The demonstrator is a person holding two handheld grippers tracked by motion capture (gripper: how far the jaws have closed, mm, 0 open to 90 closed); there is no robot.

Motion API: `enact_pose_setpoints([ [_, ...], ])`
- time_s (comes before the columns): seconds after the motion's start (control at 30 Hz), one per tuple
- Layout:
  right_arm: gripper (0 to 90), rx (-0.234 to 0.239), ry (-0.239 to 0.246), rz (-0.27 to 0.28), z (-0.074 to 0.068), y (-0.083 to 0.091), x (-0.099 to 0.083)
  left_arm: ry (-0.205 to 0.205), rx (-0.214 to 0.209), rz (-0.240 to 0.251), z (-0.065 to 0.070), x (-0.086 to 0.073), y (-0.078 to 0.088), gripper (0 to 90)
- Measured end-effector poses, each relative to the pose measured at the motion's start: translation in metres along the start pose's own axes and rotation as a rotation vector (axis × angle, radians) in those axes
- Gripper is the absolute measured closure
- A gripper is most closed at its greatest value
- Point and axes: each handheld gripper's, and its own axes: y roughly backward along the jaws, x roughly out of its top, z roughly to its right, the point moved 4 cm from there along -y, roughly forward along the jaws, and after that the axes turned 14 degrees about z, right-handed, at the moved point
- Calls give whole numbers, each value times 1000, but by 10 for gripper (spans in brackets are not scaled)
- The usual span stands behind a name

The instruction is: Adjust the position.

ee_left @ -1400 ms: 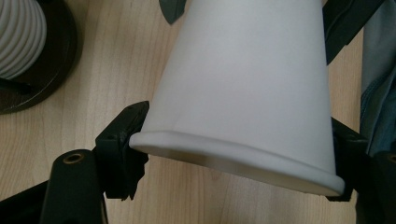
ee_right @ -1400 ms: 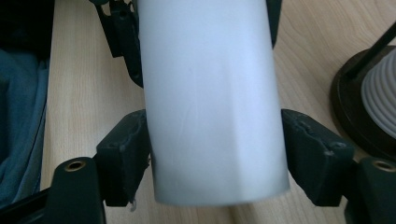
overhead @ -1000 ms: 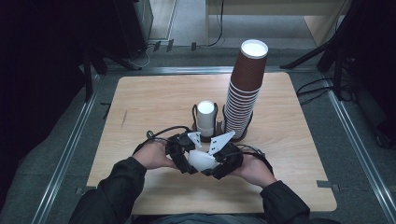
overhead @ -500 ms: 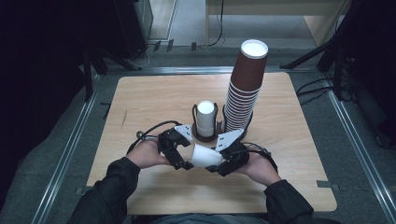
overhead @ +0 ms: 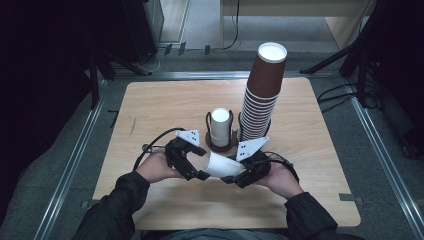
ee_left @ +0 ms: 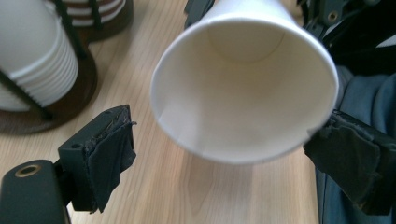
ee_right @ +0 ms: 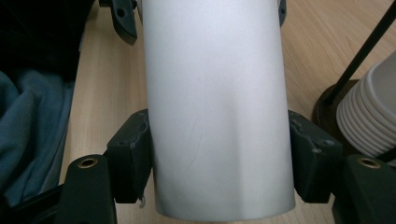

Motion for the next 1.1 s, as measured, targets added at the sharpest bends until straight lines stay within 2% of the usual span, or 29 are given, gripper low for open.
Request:
enact_pose_setpoints([
  [0.1, 331, 11, 1, 27, -1, 1, 2, -5, -10, 23, 2, 2, -1, 92],
  [0.17, 331, 17, -7, 40, -1, 2, 3, -2, -15, 56, 3, 4, -2, 95],
  [0.3, 331, 22, -15, 53, -2, 2, 4, 3, -27, 72, 5, 5, -3, 136],
  [0.43, 330, 32, -25, 62, -4, 1, 5, -10, -36, 88, 8, 7, -3, 171],
  [0.53, 332, 35, -28, 61, -3, 0, 4, -14, -34, 87, 8, 7, -3, 200],
  [0.63, 333, 39, -31, 59, -4, 0, 4, -10, -54, 82, 7, 7, -1, 230],
  [0.8, 327, 44, -38, 60, -4, 0, 5, -27, -55, 75, 9, 9, 1, 258],
  [0.9, 277, 38, -39, 61, -4, 0, 6, -35, -45, 67, 8, 9, 2, 259],
  [0.93, 207, 36, -64, 65, -5, -1, 7, -24, -48, 62, 7, 8, 4, 259],
  [1.0, 203, 39, -74, 63, -4, -1, 7, -20, -44, 57, 6, 8, 5, 259],
  [1.1, 191, 22, -89, 15, -2, -2, 2, -24, -22, 27, 4, 7, 10, 259],
])
